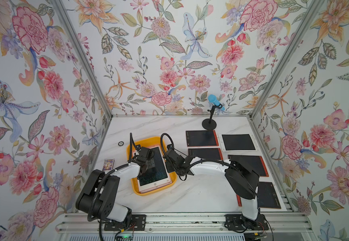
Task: Take out the writing tablet from the storage box
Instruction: Pick up the writing tablet from the storage box.
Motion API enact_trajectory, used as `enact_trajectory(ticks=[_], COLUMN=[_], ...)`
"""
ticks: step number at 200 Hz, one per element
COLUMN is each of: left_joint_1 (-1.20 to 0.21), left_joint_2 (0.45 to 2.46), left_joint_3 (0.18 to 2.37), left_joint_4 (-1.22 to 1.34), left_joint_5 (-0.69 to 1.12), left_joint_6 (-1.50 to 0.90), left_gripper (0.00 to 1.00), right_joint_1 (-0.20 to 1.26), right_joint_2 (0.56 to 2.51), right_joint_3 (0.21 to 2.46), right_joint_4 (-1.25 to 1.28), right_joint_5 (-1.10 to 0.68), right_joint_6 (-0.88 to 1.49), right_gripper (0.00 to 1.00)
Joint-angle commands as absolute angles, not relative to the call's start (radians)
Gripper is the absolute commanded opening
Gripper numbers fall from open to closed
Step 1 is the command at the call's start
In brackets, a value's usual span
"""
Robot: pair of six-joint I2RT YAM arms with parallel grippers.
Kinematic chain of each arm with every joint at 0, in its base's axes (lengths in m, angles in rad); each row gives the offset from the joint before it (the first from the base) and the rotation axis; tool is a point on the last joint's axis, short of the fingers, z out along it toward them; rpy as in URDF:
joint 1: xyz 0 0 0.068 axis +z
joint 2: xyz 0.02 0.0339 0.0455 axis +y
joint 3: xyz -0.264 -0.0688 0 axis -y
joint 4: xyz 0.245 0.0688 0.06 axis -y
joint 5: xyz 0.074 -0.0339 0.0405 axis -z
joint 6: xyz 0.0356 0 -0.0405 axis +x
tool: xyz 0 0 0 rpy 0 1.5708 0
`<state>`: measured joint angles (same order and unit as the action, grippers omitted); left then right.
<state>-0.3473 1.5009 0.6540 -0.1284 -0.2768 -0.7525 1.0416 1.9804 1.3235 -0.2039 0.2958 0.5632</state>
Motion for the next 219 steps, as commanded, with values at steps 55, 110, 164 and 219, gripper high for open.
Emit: enact_trajectory(ticks=[55,110,164,219], left_joint_1=[-0.318,-0.308,-0.29,-0.291], left_joint_2=[1.555,1.602,1.638,1.627], left_joint_3=[0.646,0.661,0.699,0.681], left_joint_4=[-0.176,-0.169,-0.181,-0.105], left_joint_5=[-0.322,-0.274,-0.188,-0.021], left_joint_6=[-0.753,-0.738,-0.701,-0.718], left_gripper=[0.99,0.99,0.99,0.99], right_joint_1=[1.044,1.048,1.049,1.049], right_joint_2=[1.997,1.993,1.99,1.996], right_joint_3=[1.304,1.3,1.295,1.297], right_joint_4=[-0.281,-0.281,-0.281,-0.281], right_joint_5=[0.373,0.379,0.382,0.371], right_joint_6=[0.584,0.6,0.603,0.604], right_gripper=[0.07,0.06,0.07,0.06])
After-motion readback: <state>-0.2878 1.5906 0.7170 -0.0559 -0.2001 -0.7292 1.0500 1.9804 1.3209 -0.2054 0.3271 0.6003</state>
